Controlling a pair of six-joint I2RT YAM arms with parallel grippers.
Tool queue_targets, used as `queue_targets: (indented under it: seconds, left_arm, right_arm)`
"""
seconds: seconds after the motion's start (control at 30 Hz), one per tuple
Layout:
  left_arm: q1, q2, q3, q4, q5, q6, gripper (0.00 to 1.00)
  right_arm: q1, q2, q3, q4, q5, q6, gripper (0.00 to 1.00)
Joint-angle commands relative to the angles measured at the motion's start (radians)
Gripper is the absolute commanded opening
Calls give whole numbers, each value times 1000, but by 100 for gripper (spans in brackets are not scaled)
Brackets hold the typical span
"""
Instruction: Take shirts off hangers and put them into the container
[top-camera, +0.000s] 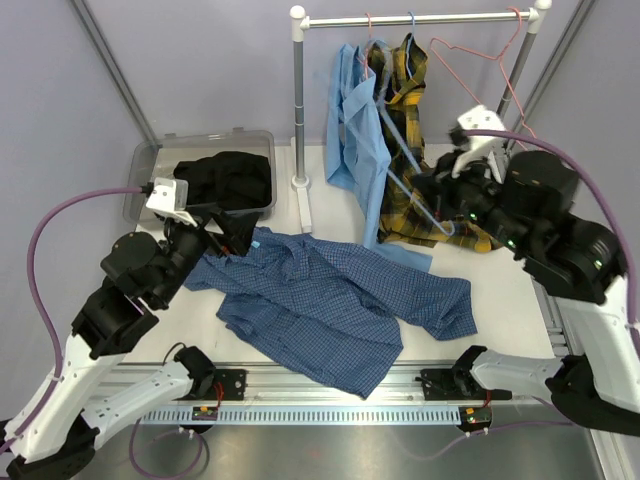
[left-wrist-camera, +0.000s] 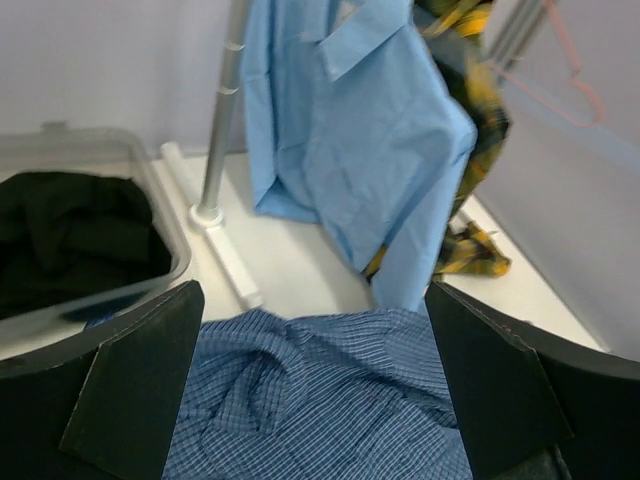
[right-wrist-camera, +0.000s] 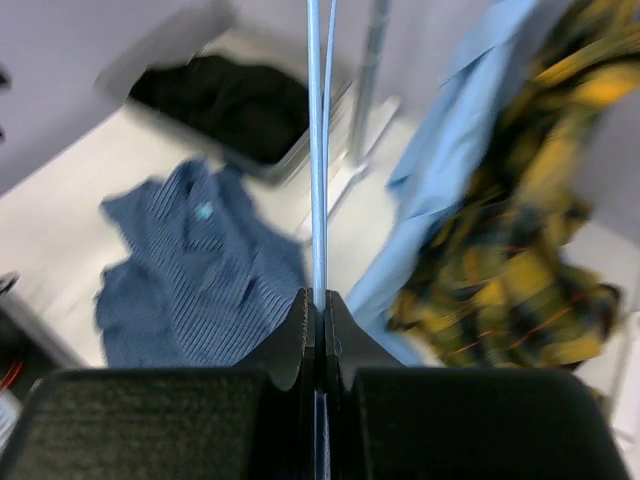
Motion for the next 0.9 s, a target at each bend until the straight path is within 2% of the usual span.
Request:
queue_targets:
  seconds: [0.0, 0.03, 0.13, 0.3, 0.5, 0.7, 0.87]
  left_arm:
    - [-4, -3, -42, -25, -123, -35, 99]
    - [-4, -1, -46, -36, -129, -39, 99]
    - [-4, 11, -57, -43, -126, -53, 99]
    - [-2, 45, -62, -46, -94, -75, 99]
    - [-2, 82, -65, -48, -49, -81, 99]
    - [-2, 66, -86, -49, -19, -91, 99]
    - [-2, 46, -105, -80, -15, -91, 99]
  right_arm:
    - [-1, -68, 57, 155, 266, -107, 0]
    - [-2, -69, 63, 163, 354, -139, 0]
    - [-13, -65, 95, 151, 473, -172, 0]
    - [-116, -88, 89, 120, 482, -131, 0]
    - [-306, -55, 48, 64, 349, -51, 0]
    - [-447, -12, -9, 70, 115, -11, 0]
    - [-538, 68, 24, 41, -53, 11, 0]
